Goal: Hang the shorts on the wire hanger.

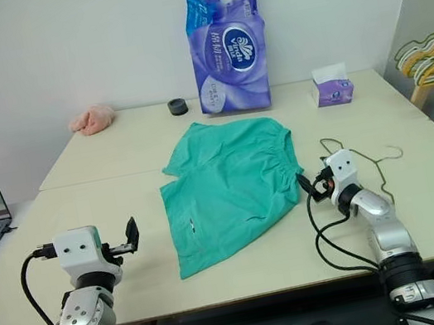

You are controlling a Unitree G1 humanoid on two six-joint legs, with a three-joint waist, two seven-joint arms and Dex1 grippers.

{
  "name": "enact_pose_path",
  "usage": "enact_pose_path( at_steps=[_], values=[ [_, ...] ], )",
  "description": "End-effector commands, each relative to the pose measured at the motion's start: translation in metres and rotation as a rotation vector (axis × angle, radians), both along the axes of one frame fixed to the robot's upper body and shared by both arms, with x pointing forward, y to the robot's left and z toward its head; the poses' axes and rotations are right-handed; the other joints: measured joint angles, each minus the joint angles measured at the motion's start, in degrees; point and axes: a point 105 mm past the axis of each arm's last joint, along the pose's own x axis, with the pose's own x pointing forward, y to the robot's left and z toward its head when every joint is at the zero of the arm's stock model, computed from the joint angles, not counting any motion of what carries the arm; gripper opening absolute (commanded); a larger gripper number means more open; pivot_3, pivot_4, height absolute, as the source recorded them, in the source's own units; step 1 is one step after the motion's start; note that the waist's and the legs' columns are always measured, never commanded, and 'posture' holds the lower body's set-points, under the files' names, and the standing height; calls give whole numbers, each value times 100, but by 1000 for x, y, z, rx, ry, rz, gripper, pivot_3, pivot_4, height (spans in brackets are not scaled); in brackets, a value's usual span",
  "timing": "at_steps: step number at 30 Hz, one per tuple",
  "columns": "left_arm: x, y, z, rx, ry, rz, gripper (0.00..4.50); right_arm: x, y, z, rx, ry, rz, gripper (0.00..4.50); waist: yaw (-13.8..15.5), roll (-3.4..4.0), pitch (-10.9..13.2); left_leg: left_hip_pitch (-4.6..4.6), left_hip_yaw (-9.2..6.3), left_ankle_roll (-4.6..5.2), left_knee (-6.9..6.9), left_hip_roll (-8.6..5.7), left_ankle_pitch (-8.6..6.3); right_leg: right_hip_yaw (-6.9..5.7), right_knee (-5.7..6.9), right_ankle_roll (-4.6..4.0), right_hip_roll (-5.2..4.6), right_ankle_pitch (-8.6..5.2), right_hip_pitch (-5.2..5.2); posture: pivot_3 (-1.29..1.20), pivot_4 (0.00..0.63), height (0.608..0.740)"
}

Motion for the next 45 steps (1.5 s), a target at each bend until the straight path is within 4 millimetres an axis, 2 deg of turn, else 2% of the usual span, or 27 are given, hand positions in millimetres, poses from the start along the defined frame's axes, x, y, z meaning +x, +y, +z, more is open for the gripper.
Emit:
enact_pose_path(
  at_steps=[1,11,15,20,24,27,30,36,43,45],
  values=[
    [0,-1,16,20,-59,-9,4500,4,4,20,-7,-72,20,4485,0,0,0,0,0,0,0,0,0,0,0,0,0,0,0,-36,11,740],
    [0,-11,13,-6,-43,-84,4500,3,5,21,-5,-76,24,4485,-8,0,1,0,1,0,-1,0,0,1,-1,0,0,0,-1,-50,13,740],
    [-3,-42,19,-61,-66,-297,4500,-7,13,24,-31,-75,141,4485,-14,4,5,-2,5,0,-1,0,0,2,-4,0,0,-1,-2,-61,16,740],
    [-15,-91,10,14,75,-682,4500,-44,35,40,-139,-48,539,4485,-13,18,15,-2,8,0,-4,-1,0,2,-8,-1,13,-3,-4,-83,18,740],
    [-27,-107,-5,70,215,-873,4500,-63,39,40,-205,17,694,4485,-33,20,19,-1,9,1,-6,4,-1,0,-11,1,19,-20,-3,-96,18,740],
    [-31,-112,-16,112,302,-956,4500,-74,43,39,-223,54,765,4485,-52,27,29,0,8,1,-6,15,-1,2,-10,-3,15,-29,-6,-110,21,740],
    [-27,-105,-31,205,382,-965,4500,-82,48,41,-240,74,818,4485,-52,38,36,1,6,1,-7,20,-1,2,-5,-7,16,-33,-10,-114,22,740],
    [-24,-98,-53,282,491,-986,4500,-88,50,43,-261,72,841,4485,-50,37,51,-1,7,1,-7,22,-1,0,-6,-5,19,-35,-13,-129,27,740],
    [-16,-95,-60,293,500,-952,4500,-87,51,43,-313,45,845,4485,-51,39,53,0,5,1,-7,19,-1,4,-9,-6,2,-34,-13,-141,28,740],
    [-12,-93,-61,291,496,-927,4093,-86,51,43,-323,42,841,4500,-51,39,53,3,4,1,-7,20,-1,3,-7,-5,3,-35,-12,-141,28,740]
  ],
)
